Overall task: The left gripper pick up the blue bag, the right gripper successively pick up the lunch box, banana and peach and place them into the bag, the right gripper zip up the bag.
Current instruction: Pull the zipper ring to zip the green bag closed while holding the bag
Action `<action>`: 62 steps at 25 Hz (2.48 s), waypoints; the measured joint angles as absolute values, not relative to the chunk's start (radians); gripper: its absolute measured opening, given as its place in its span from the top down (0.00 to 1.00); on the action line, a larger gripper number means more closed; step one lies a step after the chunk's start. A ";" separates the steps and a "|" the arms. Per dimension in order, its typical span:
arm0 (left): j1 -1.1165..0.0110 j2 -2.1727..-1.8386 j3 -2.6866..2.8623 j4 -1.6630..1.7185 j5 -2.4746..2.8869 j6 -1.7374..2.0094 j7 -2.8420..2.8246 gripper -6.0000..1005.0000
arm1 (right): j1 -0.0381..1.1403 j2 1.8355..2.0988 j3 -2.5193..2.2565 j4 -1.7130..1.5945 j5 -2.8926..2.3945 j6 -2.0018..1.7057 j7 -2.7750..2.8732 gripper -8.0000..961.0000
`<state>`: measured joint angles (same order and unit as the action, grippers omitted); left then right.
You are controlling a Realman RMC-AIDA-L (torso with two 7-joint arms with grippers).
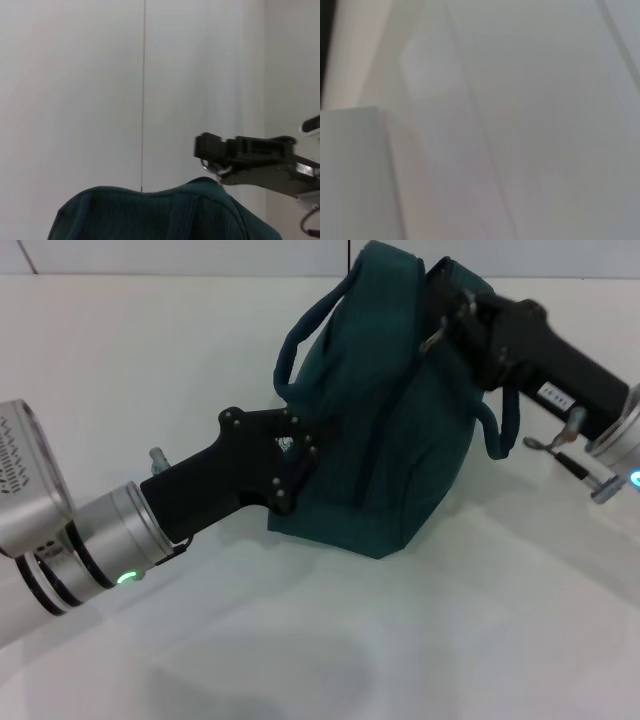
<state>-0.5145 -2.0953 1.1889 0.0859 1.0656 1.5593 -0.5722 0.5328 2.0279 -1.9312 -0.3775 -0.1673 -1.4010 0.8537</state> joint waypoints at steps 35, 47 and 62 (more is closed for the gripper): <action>-0.430 -2.090 1.145 0.165 0.931 1.442 -0.433 0.91 | 0.508 2.027 -1.923 -0.272 0.023 -1.376 0.896 0.96; -0.431 -2.092 1.138 0.160 0.851 1.491 -0.512 0.90 | 0.507 2.028 -1.930 -0.270 0.018 -1.373 0.918 0.96; -0.428 -2.084 1.147 0.195 0.858 1.505 -0.710 0.69 | 0.511 2.027 -1.929 -0.261 0.015 -1.373 0.922 0.96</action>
